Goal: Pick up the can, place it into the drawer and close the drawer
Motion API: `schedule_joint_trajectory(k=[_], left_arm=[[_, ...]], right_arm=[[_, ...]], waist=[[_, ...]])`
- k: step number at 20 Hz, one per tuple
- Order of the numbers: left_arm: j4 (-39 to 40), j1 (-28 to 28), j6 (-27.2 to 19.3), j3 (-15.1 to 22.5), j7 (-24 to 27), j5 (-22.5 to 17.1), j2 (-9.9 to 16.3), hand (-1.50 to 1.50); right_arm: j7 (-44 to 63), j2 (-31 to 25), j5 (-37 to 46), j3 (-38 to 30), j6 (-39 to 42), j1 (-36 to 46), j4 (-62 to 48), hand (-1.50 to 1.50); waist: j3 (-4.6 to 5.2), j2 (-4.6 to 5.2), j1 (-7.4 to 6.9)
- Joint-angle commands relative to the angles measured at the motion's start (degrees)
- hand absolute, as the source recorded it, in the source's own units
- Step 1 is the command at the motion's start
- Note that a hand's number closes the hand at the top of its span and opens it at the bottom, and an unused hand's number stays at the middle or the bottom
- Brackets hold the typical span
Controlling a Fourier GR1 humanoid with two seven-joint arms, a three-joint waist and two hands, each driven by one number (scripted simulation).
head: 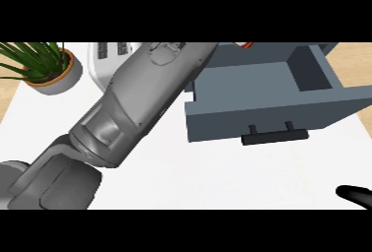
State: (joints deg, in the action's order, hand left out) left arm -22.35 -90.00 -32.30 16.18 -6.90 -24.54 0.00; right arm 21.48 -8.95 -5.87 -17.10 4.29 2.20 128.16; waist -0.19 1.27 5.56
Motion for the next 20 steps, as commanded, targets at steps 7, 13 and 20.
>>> schedule_joint_trajectory(k=[7, 13, 20], left_arm=[[4.0, -3.7, -6.3, 2.6, 1.3, -3.6, 0.0, -1.5], [4.1, -1.5, -4.1, 1.2, 5.3, -6.7, 0.0, -1.5], [4.3, -3.6, -5.2, -0.5, 6.5, -10.0, 0.0, -1.5]], right_arm=[[-1.1, -3.4, 3.3, 0.9, 1.9, 1.8, -0.5, -1.5], [-5.8, -6.8, 9.7, 2.9, 3.0, 6.5, -4.0, -1.5], [-9.1, -10.6, 23.5, 10.2, 3.8, 9.5, -7.9, -1.5]], waist=[[-0.04, 0.3, 1.15], [0.0, 0.67, 0.01], [0.06, 0.72, -0.82]])
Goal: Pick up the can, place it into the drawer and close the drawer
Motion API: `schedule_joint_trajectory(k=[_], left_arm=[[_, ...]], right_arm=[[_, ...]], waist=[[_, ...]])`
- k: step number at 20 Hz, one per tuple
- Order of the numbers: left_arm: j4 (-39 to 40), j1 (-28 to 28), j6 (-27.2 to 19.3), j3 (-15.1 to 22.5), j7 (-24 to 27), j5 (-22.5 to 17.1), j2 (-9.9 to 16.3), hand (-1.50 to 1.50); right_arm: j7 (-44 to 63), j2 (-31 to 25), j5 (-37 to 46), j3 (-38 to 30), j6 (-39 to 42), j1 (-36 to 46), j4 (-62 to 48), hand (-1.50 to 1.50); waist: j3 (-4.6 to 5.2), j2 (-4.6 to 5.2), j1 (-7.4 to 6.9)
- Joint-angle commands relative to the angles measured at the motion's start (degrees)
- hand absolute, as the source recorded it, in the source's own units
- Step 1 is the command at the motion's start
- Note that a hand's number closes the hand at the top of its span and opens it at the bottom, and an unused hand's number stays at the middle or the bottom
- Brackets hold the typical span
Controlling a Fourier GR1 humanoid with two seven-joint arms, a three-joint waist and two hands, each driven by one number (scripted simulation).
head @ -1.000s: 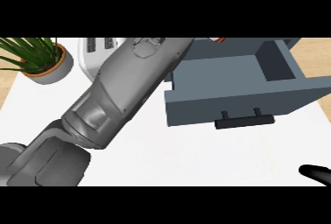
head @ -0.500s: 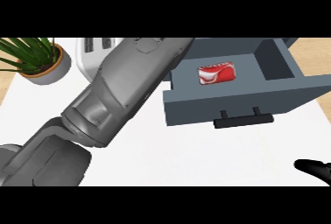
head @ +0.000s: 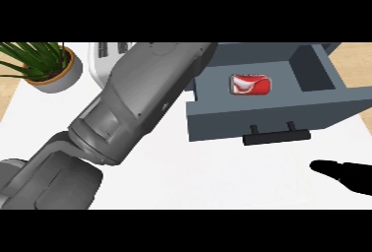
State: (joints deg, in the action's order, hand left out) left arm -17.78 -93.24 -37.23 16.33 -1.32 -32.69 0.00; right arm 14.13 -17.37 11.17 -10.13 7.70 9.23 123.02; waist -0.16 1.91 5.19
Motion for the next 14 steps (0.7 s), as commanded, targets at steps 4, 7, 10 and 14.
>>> schedule_joint_trajectory(k=[4, 7, 10, 14], left_arm=[[0.7, -0.4, -0.3, -0.3, 1.8, -2.1, 0.0, -1.5], [1.2, -2.3, -0.1, 0.0, 1.6, -1.3, 0.0, -1.5], [1.8, -0.5, 0.9, 0.1, 3.3, -0.8, 0.0, -1.5], [3.9, -3.0, 1.8, 0.1, 0.0, 0.4, 0.1, -1.5]], right_arm=[[-3.9, -3.1, 14.8, 7.1, -1.4, 5.7, -7.9, -1.5], [-8.8, -1.1, 22.2, 12.1, -4.8, 4.2, -14.2, -1.5], [-8.6, -2.5, 24.6, 12.7, -4.6, 10.0, -21.1, -1.5], [-8.7, -1.1, 31.9, 15.8, -7.9, 15.1, -29.9, -1.5]], waist=[[0.05, -0.29, -1.94], [0.0, -0.39, -2.99], [0.07, -0.64, -3.94], [0.08, -0.82, -4.83]])
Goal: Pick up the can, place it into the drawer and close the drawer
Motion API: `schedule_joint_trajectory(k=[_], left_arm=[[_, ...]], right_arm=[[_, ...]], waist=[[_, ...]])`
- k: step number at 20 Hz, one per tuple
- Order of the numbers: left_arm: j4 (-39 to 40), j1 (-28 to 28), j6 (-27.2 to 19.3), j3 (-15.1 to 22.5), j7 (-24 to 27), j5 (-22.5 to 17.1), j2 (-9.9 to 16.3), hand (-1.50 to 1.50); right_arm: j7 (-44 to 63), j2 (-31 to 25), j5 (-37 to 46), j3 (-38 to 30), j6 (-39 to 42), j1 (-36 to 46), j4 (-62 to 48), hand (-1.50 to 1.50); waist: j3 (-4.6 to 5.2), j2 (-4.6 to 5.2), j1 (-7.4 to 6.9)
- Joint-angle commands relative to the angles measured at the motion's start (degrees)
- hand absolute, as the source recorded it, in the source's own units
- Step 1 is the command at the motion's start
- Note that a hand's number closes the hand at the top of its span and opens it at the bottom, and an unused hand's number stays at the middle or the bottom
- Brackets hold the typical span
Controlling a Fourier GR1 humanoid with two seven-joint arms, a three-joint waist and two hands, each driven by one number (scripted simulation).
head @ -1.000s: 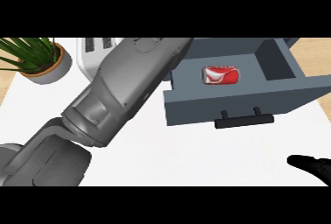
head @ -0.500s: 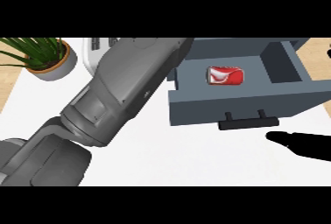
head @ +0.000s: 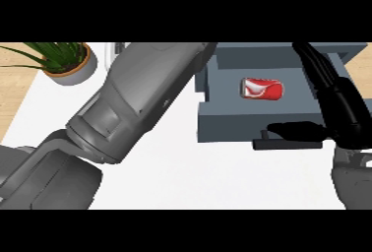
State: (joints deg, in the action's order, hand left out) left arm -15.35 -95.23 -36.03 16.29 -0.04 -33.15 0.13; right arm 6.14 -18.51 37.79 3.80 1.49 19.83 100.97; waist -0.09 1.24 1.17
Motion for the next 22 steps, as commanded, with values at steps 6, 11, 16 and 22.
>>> schedule_joint_trajectory(k=[6, 11, 16, 22], left_arm=[[-1.6, 2.5, 2.3, -1.9, 0.1, 0.0, 0.9, -1.5], [-3.3, 3.3, 3.5, -1.1, -1.8, 1.8, 4.3, -1.5], [-6.6, 6.3, 4.6, -1.0, -3.1, 2.4, 6.4, -1.5], [-10.5, 11.1, 6.5, -1.2, -4.2, 2.7, 10.3, -1.5]], right_arm=[[-5.6, 4.3, 15.2, 6.2, -11.7, 7.3, -22.9, -1.5], [-8.8, 6.3, 17.4, 3.4, -18.4, 14.1, -37.6, -1.5], [-10.1, 8.5, 19.5, 0.2, -27.0, 20.0, -49.4, -1.5], [-7.1, 9.9, 23.3, -2.3, -34.4, 29.2, -60.0, -1.5]], waist=[[0.04, -0.59, -2.13], [0.03, -0.69, -3.34], [0.03, -0.72, -4.02], [0.08, -0.8, -5.06]])
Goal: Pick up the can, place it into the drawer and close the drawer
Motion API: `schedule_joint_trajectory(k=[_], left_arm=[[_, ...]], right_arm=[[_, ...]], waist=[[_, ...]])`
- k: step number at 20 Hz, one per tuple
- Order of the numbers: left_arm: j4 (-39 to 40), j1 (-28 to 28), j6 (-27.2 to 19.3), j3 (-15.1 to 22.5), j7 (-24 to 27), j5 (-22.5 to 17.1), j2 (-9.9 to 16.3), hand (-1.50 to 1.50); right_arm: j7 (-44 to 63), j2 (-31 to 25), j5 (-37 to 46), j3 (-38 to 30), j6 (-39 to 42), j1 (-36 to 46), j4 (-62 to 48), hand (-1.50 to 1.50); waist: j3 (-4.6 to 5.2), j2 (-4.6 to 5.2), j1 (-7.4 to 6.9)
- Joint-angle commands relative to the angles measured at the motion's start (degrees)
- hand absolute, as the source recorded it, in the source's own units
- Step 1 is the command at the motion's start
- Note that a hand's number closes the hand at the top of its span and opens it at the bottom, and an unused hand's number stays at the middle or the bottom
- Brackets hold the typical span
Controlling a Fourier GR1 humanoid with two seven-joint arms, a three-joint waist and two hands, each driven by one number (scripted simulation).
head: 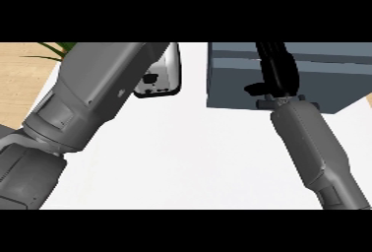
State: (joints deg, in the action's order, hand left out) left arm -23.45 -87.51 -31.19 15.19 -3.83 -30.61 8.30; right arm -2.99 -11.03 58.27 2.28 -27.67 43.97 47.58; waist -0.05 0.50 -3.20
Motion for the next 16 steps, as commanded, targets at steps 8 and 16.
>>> schedule_joint_trajectory(k=[8, 16], left_arm=[[-9.0, 5.9, 0.0, 1.5, -5.1, 1.6, 3.1, -1.5], [-16.0, 12.0, 2.4, 2.4, -6.9, 1.9, 6.5, -1.5]], right_arm=[[-1.2, 0.0, 3.4, -4.5, -11.0, 15.1, -20.7, -1.5], [-1.8, -1.1, 2.6, -7.2, -11.3, 22.3, -26.2, -1.5]], waist=[[0.01, 0.17, -2.48], [0.02, 0.54, -3.65]])
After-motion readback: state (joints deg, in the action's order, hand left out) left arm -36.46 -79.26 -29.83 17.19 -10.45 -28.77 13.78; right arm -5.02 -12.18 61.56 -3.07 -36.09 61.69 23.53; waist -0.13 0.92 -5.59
